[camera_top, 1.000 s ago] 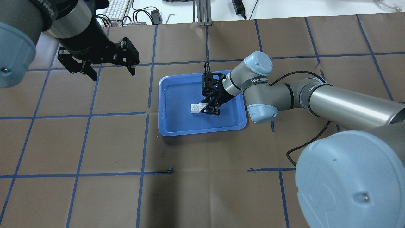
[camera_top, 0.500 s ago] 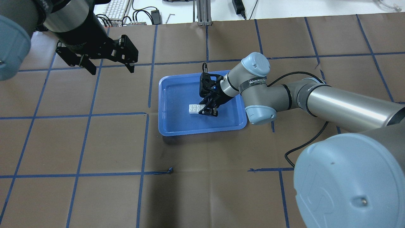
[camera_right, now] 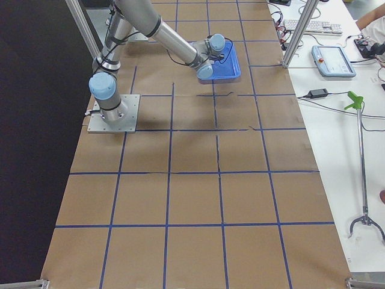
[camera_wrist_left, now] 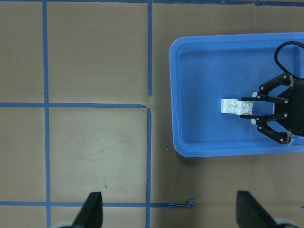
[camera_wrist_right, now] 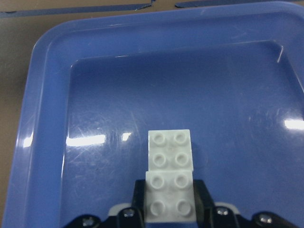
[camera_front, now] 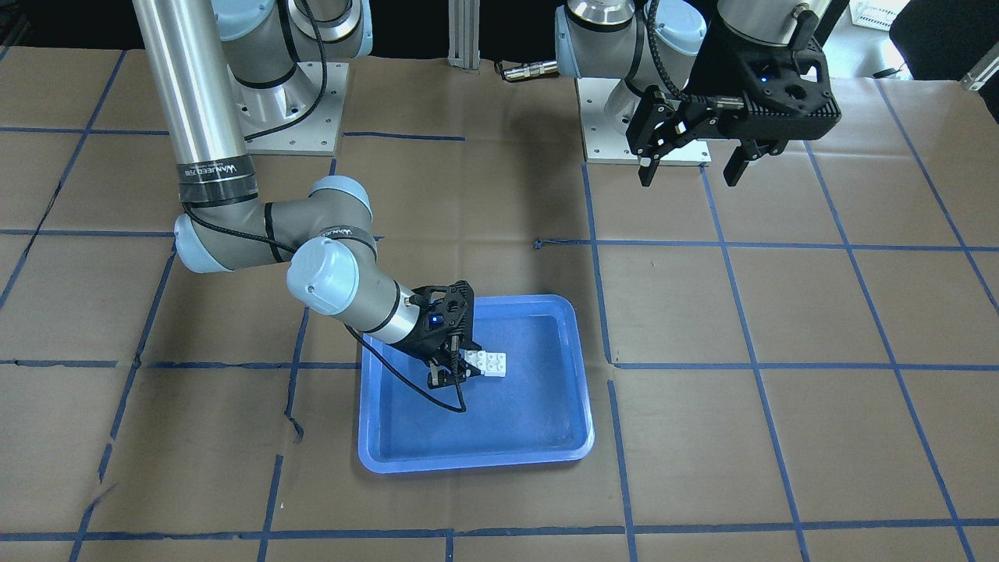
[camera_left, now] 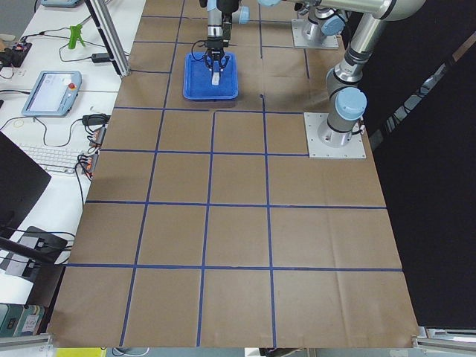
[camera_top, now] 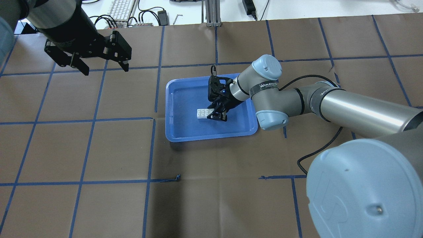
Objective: Assemble white blocks and place on blue tray
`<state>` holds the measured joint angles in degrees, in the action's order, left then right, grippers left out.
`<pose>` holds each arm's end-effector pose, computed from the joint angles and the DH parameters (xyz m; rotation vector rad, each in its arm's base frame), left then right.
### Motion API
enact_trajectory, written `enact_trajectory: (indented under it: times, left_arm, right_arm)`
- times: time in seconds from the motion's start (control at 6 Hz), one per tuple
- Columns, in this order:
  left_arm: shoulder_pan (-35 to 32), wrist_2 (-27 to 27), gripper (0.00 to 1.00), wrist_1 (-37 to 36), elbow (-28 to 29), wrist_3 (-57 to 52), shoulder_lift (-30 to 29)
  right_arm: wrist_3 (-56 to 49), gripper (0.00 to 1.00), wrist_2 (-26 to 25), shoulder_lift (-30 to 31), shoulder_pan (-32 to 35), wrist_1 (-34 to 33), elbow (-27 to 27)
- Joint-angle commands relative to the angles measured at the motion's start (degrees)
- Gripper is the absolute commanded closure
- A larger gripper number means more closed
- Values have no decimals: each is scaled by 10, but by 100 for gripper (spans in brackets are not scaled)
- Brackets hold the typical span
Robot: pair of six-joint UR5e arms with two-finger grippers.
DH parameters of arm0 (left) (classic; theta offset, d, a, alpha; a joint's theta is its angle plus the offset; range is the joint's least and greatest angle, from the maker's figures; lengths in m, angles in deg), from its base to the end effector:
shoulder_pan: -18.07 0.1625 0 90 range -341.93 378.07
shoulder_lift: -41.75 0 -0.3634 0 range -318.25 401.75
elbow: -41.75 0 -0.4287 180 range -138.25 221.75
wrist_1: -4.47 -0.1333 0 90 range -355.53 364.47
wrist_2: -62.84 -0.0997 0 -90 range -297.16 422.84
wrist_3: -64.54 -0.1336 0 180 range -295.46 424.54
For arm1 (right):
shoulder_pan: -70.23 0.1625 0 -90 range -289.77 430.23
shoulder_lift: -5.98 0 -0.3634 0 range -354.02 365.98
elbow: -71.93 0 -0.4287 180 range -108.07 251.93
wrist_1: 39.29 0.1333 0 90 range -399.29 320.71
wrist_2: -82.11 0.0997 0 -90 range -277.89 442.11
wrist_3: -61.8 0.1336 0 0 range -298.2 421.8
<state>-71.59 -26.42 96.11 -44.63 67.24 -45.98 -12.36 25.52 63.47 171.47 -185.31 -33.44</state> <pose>-0.1319 -0.5222 0.4438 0.0821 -3.1239 0.1155 0.3193 -0.5455 0.0547 -1.8440 1.9147 -0.5776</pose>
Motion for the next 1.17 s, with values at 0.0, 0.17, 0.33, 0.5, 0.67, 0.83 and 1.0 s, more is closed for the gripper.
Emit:
enact_trajectory:
  times: [0.0,0.17,0.33,0.5,0.67,0.83,1.0]
  left_arm:
    - [3,-1,1,15,-1,-1,3]
    - [3,-1,1,15,-1,-1,3]
    - [3,-1,1,16,-1,-1,4]
    - [3,0,1,16,-1,-1,4]
    - [3,-1,1,16,-1,-1,4]
    - [3,-1,1,16,-1,-1,4]
    - [3,-2,1,16,-1,-1,4]
  right_arm:
    - [1,72,0,-3,0,-3,2]
    - [1,72,0,-3,0,-3,0]
    - [1,65,0,-3,0,-3,0]
    - [15,55,1,-3,0,-3,0]
    - [16,52,1,-3,0,-3,0]
    - [17,50,2,-3,0,-3,0]
    - [17,49,2,-3,0,-3,2]
